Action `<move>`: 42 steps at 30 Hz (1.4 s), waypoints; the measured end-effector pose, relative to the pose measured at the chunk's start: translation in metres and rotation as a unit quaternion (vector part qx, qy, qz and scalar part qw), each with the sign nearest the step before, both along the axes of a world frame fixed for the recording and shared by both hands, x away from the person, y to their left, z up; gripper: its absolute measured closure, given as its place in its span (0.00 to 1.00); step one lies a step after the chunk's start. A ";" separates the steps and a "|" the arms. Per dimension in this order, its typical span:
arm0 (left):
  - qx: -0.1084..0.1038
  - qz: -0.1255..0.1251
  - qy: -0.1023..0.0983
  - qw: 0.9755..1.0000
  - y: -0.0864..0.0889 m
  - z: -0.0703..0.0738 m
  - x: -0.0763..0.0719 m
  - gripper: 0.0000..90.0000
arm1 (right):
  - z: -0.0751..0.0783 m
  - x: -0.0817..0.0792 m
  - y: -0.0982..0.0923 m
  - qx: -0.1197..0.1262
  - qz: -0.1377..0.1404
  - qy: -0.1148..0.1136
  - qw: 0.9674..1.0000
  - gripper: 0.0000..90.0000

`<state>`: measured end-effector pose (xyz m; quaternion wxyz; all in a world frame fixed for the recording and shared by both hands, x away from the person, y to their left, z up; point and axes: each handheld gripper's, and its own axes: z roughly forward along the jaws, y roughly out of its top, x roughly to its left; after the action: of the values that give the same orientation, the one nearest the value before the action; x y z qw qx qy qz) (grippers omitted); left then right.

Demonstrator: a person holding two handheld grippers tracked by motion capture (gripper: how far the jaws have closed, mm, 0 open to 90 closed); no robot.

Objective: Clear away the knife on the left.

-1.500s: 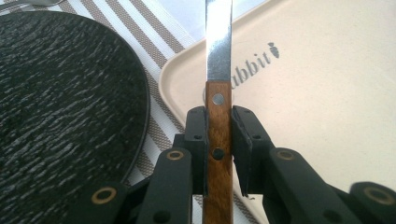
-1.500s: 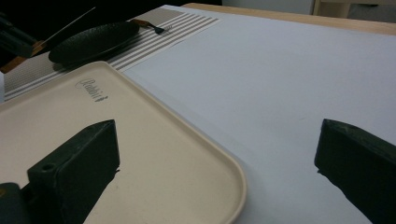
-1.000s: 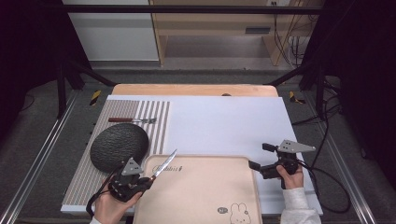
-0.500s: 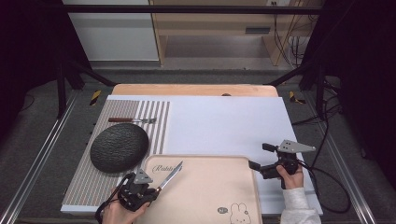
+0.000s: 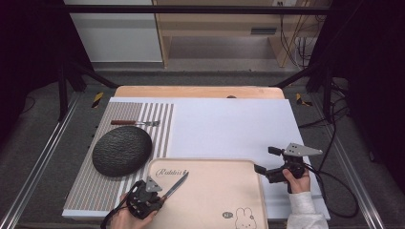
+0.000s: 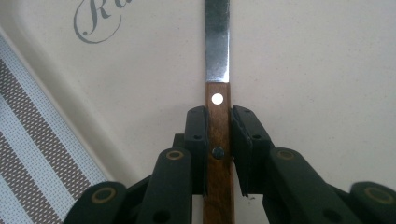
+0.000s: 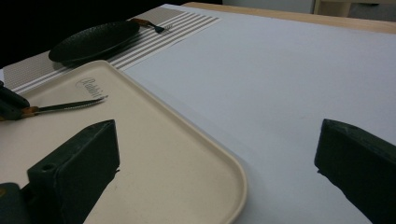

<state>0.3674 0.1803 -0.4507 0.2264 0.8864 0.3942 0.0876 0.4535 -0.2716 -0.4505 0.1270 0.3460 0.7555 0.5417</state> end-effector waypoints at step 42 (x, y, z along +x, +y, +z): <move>-0.100 -0.084 -0.080 0.988 0.001 0.031 0.040 0.16 | -0.001 0.001 0.000 -0.002 -0.001 0.001 1.000 0.00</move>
<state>0.4073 0.1810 -0.4198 0.3515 0.8793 0.3056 0.0991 0.4540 -0.2712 -0.4511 0.1271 0.3469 0.7562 0.5400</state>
